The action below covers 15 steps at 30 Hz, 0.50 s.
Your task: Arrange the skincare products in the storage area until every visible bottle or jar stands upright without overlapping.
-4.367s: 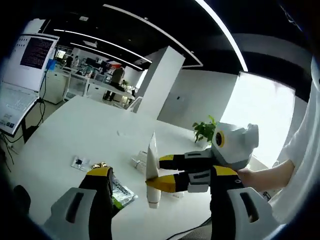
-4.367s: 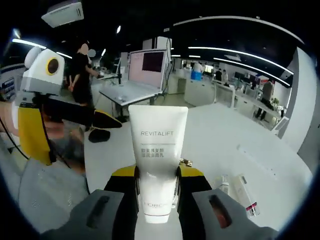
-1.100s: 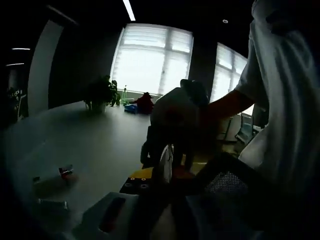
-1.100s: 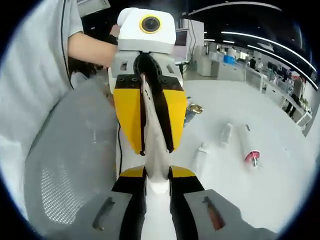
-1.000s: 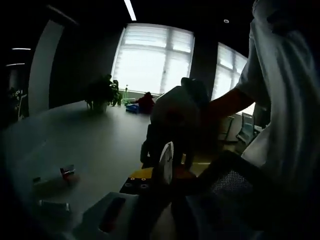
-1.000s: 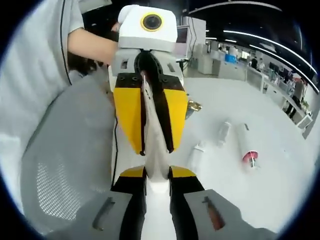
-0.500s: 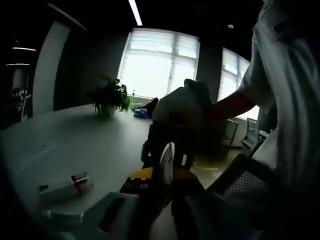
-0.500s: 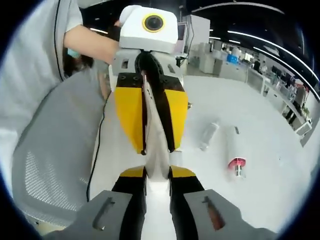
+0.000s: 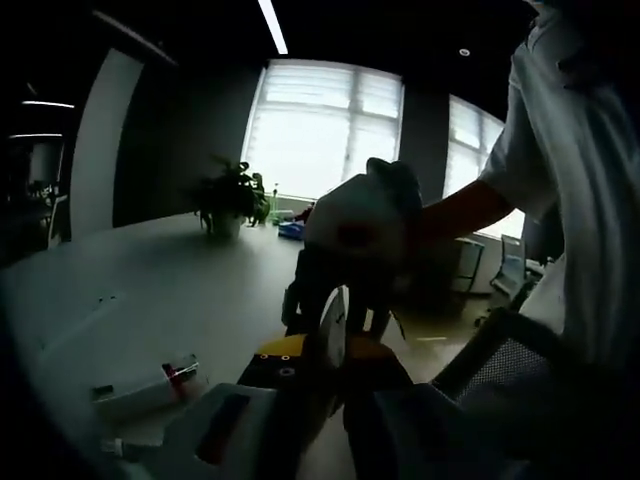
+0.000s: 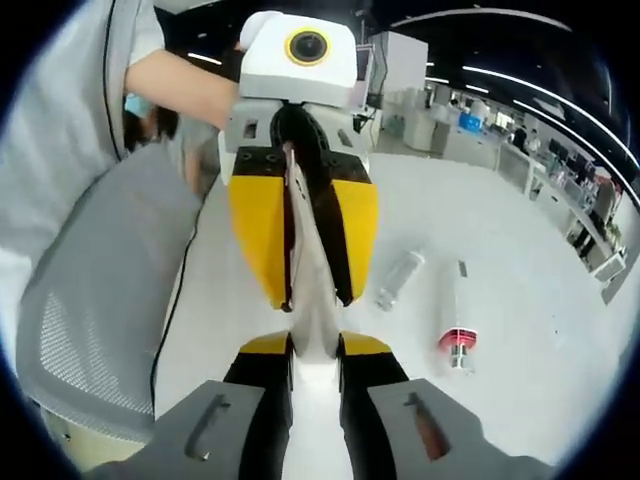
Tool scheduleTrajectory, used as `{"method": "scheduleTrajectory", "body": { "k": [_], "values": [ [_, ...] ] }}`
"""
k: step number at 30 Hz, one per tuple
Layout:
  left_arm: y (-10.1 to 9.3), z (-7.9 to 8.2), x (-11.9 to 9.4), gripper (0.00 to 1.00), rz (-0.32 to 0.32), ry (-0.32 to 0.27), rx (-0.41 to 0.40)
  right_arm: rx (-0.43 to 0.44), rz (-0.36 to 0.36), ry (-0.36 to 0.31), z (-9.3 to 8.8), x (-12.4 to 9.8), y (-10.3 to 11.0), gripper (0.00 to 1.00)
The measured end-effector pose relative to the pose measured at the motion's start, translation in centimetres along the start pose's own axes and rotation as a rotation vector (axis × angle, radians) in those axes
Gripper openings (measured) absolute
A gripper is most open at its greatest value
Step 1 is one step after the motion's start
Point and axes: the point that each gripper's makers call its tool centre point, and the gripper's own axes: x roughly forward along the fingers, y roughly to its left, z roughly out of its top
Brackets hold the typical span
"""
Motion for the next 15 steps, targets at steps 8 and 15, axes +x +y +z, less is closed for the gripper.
{"method": "scheduleTrajectory", "body": {
  "k": [8,15],
  "values": [
    [0.39,0.02,0.18,0.06,0.0,0.008,-0.003,0.007,0.019,-0.003,-0.05,0.02,-0.01,0.17],
    [0.46,0.08,0.16,0.06,0.012,0.009,-0.019,0.005,0.023,0.001,-0.02,0.1,0.1,0.18]
  ]
}}
